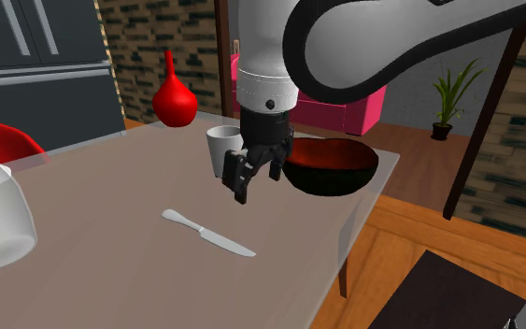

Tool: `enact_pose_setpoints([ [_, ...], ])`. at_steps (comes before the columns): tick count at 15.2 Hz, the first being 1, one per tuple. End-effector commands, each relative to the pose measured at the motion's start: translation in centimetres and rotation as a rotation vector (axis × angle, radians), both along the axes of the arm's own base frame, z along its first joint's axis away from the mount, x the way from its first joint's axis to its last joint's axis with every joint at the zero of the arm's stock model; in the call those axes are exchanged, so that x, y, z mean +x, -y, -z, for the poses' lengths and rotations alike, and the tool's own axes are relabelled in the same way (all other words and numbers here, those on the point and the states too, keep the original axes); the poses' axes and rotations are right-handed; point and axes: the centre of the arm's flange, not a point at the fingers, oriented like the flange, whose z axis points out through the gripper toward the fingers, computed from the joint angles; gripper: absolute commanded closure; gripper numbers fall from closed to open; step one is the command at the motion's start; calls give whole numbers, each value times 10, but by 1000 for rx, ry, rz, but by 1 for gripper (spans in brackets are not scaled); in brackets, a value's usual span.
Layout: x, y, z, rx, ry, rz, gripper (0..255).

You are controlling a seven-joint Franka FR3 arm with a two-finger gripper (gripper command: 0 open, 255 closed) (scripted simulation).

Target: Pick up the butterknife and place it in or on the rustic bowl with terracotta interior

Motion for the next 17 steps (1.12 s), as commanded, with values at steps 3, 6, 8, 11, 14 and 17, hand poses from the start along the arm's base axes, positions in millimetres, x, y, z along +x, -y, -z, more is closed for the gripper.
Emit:
enact_pose_setpoints([
  [3, 24, -46, 20, -26, 31, -16, 0],
  [6, 40, -80, 36, -47, 54, -29, 0],
  [8, 51, -102, 47, -61, 69, -37, 0],
  [11, 54, -102, 57, -61, 69, -38, 0],
  [14, 58, -100, 73, -61, 69, -38, 0],
  [17, 61, -99, 86, -61, 69, -38, 0],
])
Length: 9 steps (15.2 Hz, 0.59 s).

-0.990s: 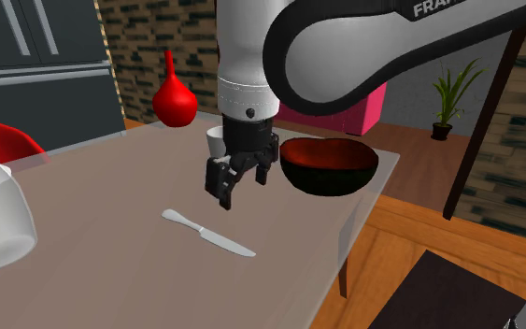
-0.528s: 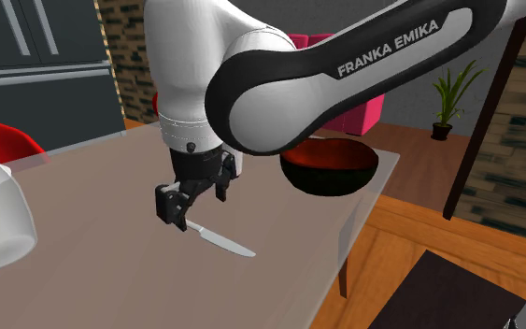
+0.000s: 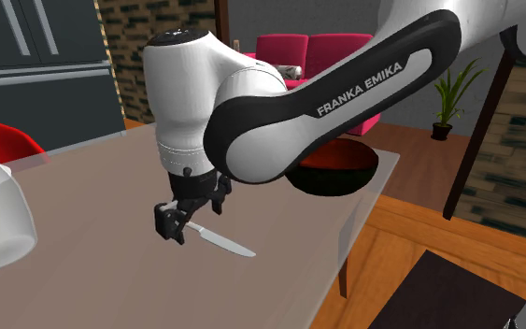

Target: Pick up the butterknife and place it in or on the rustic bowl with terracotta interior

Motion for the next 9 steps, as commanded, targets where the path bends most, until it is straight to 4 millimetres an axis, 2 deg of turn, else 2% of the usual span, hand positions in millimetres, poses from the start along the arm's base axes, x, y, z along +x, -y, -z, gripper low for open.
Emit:
enact_pose_setpoints([
  [1, 0, 0, 4, 0, 0, 0, 0],
  [7, 0, 0, 4, 0, 0, 0, 0],
  [8, 0, 0, 4, 0, 0, 0, 255],
  [9, 0, 0, 4, 0, 0, 0, 255],
])
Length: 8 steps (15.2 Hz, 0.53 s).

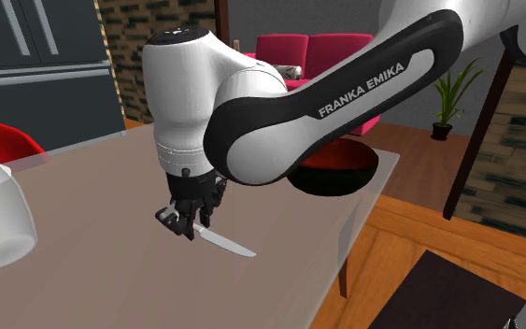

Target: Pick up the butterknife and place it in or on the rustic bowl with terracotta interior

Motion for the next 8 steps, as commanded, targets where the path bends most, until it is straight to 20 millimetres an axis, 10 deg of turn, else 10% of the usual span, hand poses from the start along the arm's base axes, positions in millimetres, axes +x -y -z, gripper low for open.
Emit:
enact_pose_setpoints([
  [1, 1, 4, 5, -8, -9, 6, 255],
  [8, 2, 3, 5, -8, -9, 6, 255],
])
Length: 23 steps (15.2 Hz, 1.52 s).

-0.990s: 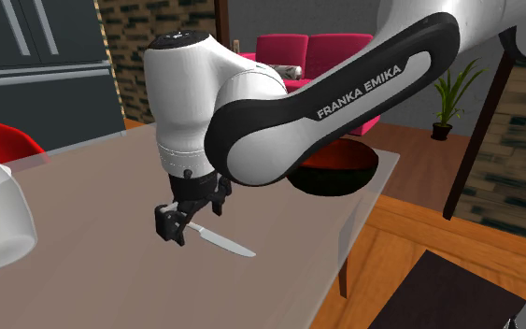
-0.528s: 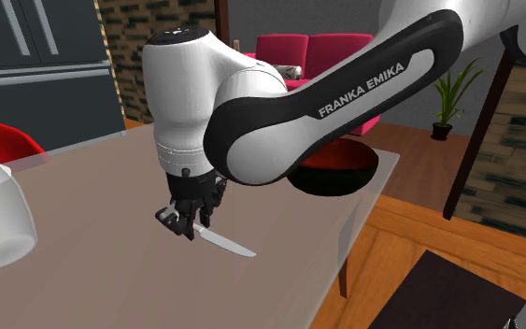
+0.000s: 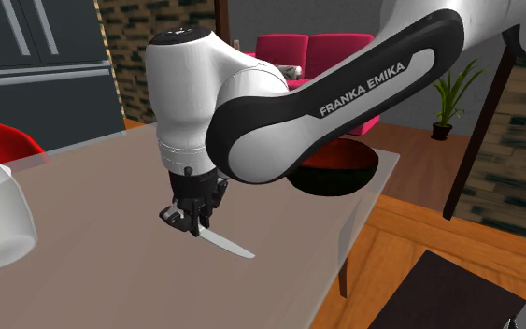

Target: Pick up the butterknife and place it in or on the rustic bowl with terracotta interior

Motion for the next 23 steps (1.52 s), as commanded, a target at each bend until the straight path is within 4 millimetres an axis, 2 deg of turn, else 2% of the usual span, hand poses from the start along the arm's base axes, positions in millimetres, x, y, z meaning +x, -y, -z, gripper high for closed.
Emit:
enact_pose_setpoints([
  [1, 1, -1, 0, -5, -8, 3, 255],
  [23, 1, -1, -116, -5, -8, 3, 255],
])
